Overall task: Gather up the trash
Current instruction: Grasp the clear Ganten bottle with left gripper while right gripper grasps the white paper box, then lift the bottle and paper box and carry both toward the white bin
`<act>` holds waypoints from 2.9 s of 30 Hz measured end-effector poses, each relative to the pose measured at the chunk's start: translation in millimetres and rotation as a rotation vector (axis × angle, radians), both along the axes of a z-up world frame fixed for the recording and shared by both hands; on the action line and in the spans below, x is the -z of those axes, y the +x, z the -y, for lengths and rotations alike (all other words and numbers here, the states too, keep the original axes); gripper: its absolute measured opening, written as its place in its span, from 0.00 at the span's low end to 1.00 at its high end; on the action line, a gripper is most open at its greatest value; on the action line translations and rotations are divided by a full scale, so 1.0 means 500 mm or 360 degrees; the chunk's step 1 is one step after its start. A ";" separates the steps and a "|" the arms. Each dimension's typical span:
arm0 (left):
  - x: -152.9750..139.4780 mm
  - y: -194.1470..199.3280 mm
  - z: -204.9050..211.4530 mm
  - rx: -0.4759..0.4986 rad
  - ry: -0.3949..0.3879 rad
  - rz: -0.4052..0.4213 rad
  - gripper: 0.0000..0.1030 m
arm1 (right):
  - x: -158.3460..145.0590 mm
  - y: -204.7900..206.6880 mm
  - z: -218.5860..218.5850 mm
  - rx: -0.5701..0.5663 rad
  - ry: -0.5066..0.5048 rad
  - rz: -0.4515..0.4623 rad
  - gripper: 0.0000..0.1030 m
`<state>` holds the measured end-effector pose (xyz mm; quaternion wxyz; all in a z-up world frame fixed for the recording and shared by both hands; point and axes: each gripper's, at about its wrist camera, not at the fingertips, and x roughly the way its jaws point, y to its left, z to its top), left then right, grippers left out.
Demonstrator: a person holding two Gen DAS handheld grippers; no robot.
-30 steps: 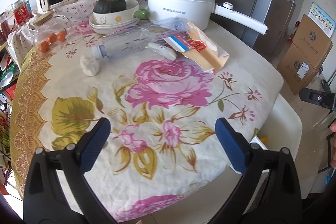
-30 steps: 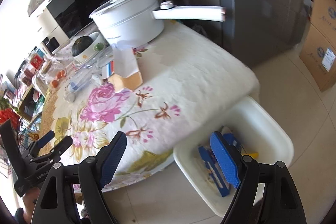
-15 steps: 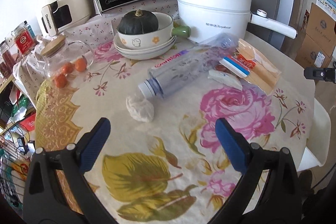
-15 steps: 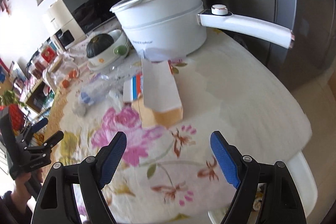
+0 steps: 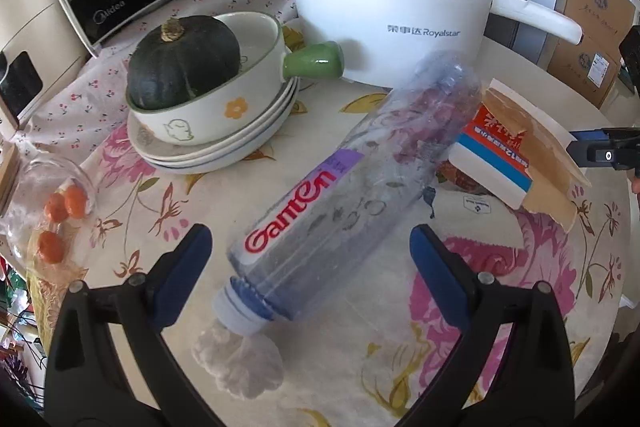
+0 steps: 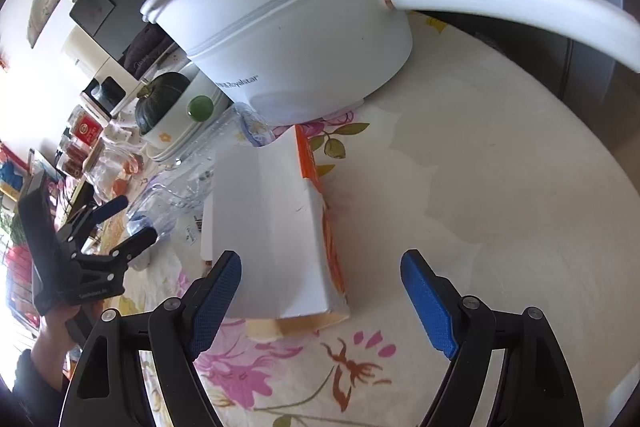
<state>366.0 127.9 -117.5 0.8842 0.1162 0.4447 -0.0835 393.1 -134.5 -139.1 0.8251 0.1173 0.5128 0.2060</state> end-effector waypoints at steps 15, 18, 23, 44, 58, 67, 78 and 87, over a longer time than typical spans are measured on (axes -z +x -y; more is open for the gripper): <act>0.024 -0.025 0.013 0.0086 -0.0055 -0.0155 0.78 | 0.014 -0.023 -0.009 -0.0117 -0.0002 0.0019 0.17; 0.035 -0.055 0.021 0.0102 -0.0055 -0.0226 0.71 | 0.002 -0.039 0.000 -0.0086 -0.0048 0.0012 0.16; 0.044 -0.097 0.016 0.0011 -0.0148 -0.0257 0.62 | -0.026 -0.078 0.021 -0.0068 -0.0099 0.0032 0.15; -0.107 -0.346 0.004 -0.0392 -0.0575 0.0117 0.61 | -0.198 -0.287 0.108 0.0058 -0.0053 0.0181 0.12; -0.173 -0.469 0.012 -0.0439 -0.0704 0.0312 0.61 | -0.201 -0.392 0.160 0.0168 -0.0051 0.0105 0.12; -0.190 -0.470 0.084 -0.0310 -0.0695 0.0362 0.60 | -0.212 -0.418 0.182 0.0180 -0.0170 0.0154 0.12; -0.198 -0.444 0.198 -0.0113 -0.0777 0.0327 0.60 | -0.227 -0.420 0.276 0.0296 -0.0153 0.0160 0.13; -0.186 -0.424 0.302 0.0042 -0.0831 0.0248 0.60 | -0.222 -0.430 0.360 0.0391 -0.0196 0.0140 0.13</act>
